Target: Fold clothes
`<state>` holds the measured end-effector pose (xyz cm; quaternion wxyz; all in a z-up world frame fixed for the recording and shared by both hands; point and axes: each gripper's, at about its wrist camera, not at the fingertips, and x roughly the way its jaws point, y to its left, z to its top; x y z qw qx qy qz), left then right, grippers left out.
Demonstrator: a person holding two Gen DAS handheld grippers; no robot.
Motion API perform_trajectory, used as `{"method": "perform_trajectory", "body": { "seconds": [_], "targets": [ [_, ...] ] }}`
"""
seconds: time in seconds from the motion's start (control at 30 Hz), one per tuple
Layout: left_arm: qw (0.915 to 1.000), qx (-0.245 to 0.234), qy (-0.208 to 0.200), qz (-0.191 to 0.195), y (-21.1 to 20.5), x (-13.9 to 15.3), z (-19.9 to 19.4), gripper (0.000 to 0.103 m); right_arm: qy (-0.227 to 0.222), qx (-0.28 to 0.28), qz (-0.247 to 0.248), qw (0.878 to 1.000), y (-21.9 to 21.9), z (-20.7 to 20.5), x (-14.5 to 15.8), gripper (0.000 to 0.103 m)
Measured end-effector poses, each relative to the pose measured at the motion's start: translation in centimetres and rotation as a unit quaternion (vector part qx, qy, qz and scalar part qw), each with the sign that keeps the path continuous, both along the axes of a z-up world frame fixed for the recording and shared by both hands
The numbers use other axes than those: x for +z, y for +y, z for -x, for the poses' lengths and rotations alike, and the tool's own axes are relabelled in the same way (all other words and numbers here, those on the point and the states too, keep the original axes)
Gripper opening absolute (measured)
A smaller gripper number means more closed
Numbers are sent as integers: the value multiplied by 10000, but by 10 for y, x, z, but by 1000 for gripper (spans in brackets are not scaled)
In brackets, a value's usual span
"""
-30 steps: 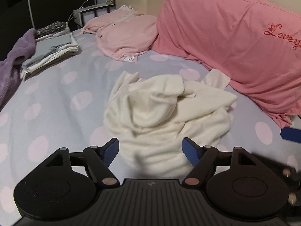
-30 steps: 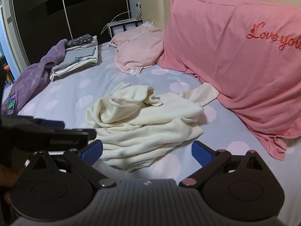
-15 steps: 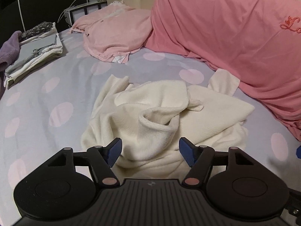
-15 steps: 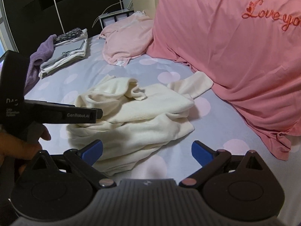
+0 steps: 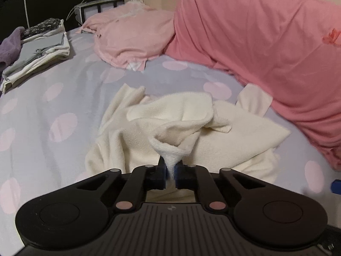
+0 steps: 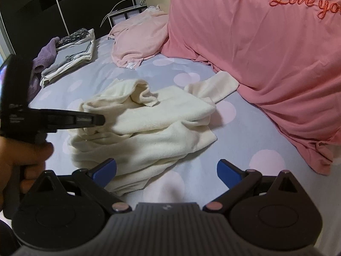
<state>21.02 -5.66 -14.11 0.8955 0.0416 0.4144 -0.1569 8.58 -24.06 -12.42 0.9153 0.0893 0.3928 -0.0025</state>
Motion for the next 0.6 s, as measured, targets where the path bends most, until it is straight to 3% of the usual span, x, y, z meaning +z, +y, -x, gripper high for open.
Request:
{"method": "perform_trajectory", "body": {
  "seconds": [0.17, 0.3, 0.47, 0.6],
  "targets": [
    [9991, 149, -316, 236, 31, 43, 21, 4, -102, 20, -4, 9999, -2, 3, 9, 101],
    [9964, 334, -664, 415, 65, 95, 44, 4, -229, 65, -137, 9996, 5, 7, 18, 101],
    [9932, 382, -1049, 344, 100, 147, 73, 4, -514, 310, -271, 9978, 32, 17, 39, 101],
    [9914, 416, -1199, 333, 119, 168, 98, 4, -612, 543, -365, 9960, 57, 28, 52, 101]
  ]
}}
